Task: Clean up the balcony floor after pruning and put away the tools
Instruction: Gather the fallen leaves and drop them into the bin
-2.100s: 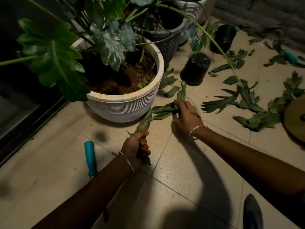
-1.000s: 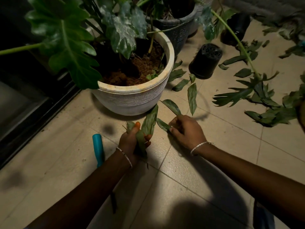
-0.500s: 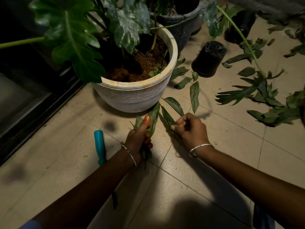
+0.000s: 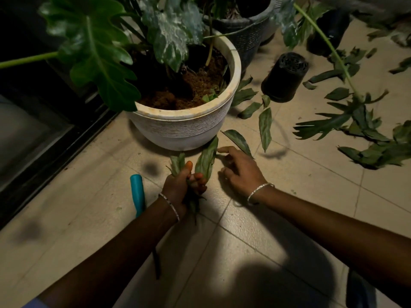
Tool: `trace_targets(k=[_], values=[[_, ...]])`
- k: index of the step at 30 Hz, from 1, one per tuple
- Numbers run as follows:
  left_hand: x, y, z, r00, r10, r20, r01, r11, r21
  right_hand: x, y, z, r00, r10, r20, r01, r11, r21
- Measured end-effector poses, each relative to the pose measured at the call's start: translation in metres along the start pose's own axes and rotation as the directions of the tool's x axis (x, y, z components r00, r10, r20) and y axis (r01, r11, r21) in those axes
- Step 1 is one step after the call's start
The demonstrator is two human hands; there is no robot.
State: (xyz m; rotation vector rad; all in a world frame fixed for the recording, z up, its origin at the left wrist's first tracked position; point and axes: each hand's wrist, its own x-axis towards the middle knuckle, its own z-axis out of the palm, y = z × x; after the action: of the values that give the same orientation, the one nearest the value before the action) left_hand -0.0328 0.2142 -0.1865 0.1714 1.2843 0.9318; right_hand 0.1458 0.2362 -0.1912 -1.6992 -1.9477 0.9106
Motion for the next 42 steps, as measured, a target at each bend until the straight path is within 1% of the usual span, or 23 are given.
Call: trace_targets(k=[2,4,5,6,11,13,15,17,19,21,22,23,25,26,27,29,31,33,34,36,37,39,42], values=[[-0.001,0.001,-0.003,1.000,0.002,0.017,-0.001,0.999,-0.035,0.009,-0.001,0.006,0.989,-0.037,0.146,0.073,0.965,-0.252],[0.000,0.002,-0.005,0.999,0.032,0.018,-0.032,0.999,0.007,0.013,-0.005,0.016,0.972,-0.037,0.231,0.145,0.871,-0.469],[0.001,0.002,-0.006,0.999,0.045,0.008,-0.046,0.998,0.044,0.013,-0.005,0.020,0.969,-0.033,0.245,0.160,0.839,-0.520],[0.002,0.002,-0.007,0.998,0.056,-0.002,-0.055,0.995,0.079,0.012,-0.006,0.023,0.971,-0.040,0.236,0.162,0.835,-0.526],[0.007,0.004,-0.007,1.000,-0.005,-0.030,0.009,0.990,0.141,-0.003,0.002,0.008,0.992,-0.124,0.024,0.126,0.944,-0.305],[0.008,0.001,0.001,1.000,-0.024,0.001,0.024,0.990,0.142,-0.015,0.003,-0.005,0.989,-0.131,-0.070,0.113,0.968,-0.225],[0.007,-0.004,0.014,0.997,-0.019,0.075,0.006,0.986,0.168,-0.027,-0.001,-0.014,0.980,-0.146,-0.138,0.120,0.977,-0.177],[0.003,-0.008,0.032,0.985,-0.021,0.170,-0.011,0.982,0.187,-0.039,-0.009,-0.021,0.975,-0.187,-0.118,0.169,0.975,-0.148],[-0.001,-0.014,0.049,0.978,-0.025,0.206,-0.007,0.988,0.152,-0.048,-0.015,-0.026,0.963,-0.270,-0.005,0.269,0.961,-0.070],[0.002,-0.018,0.058,0.989,-0.017,0.144,-0.001,0.992,0.124,-0.054,-0.016,-0.033,0.936,-0.344,0.074,0.344,0.939,0.011],[0.005,-0.020,0.060,0.995,-0.015,0.103,0.002,0.993,0.120,-0.056,-0.017,-0.036,0.935,-0.349,0.063,0.346,0.937,0.050],[0.010,-0.021,0.059,0.997,-0.015,0.075,0.007,0.994,0.108,-0.057,-0.017,-0.040,0.949,-0.316,0.020,0.312,0.944,0.103],[0.016,-0.021,0.055,0.999,-0.012,0.039,0.008,0.995,0.103,-0.054,-0.013,-0.047,0.979,-0.184,-0.084,0.198,0.954,0.225],[0.018,-0.020,0.054,1.000,-0.002,0.026,-0.001,0.995,0.096,-0.049,-0.007,-0.048,0.984,-0.125,-0.127,0.152,0.961,0.231],[0.020,-0.019,0.052,1.000,0.005,0.027,-0.007,0.997,0.083,-0.043,-0.001,-0.050,0.984,-0.082,-0.161,0.111,0.977,0.182],[0.018,-0.016,0.050,0.999,-0.016,0.048,0.013,0.997,0.073,-0.025,0.017,-0.050,0.985,-0.020,-0.174,0.020,1.000,-0.007],[0.015,-0.015,0.046,0.993,-0.070,0.100,0.065,0.996,0.054,-0.008,0.031,-0.050,0.996,0.022,-0.082,-0.040,0.973,-0.226],[0.013,-0.013,0.044,0.985,-0.111,0.134,0.113,0.994,-0.004,0.006,0.039,-0.047,0.996,0.062,0.059,-0.032,0.911,-0.411],[0.011,-0.012,0.043,0.983,-0.111,0.144,0.114,0.993,-0.015,0.012,0.041,-0.045,0.990,0.087,0.115,-0.023,0.883,-0.469],[0.006,-0.011,0.041,0.982,-0.096,0.163,0.098,0.995,-0.003,0.021,0.045,-0.040,0.972,0.135,0.195,-0.011,0.846,-0.533],[0.005,-0.010,0.039,0.980,-0.089,0.175,0.089,0.996,0.008,0.024,0.045,-0.038,0.967,0.144,0.209,-0.004,0.832,-0.554],[0.004,-0.009,0.035,0.976,-0.089,0.199,0.083,0.996,0.040,0.025,0.043,-0.033,0.978,0.097,0.182,0.023,0.826,-0.563],[0.007,-0.008,0.029,0.972,-0.088,0.217,0.070,0.994,0.088,0.014,0.038,-0.031,0.996,-0.016,0.083,0.054,0.877,-0.477]])
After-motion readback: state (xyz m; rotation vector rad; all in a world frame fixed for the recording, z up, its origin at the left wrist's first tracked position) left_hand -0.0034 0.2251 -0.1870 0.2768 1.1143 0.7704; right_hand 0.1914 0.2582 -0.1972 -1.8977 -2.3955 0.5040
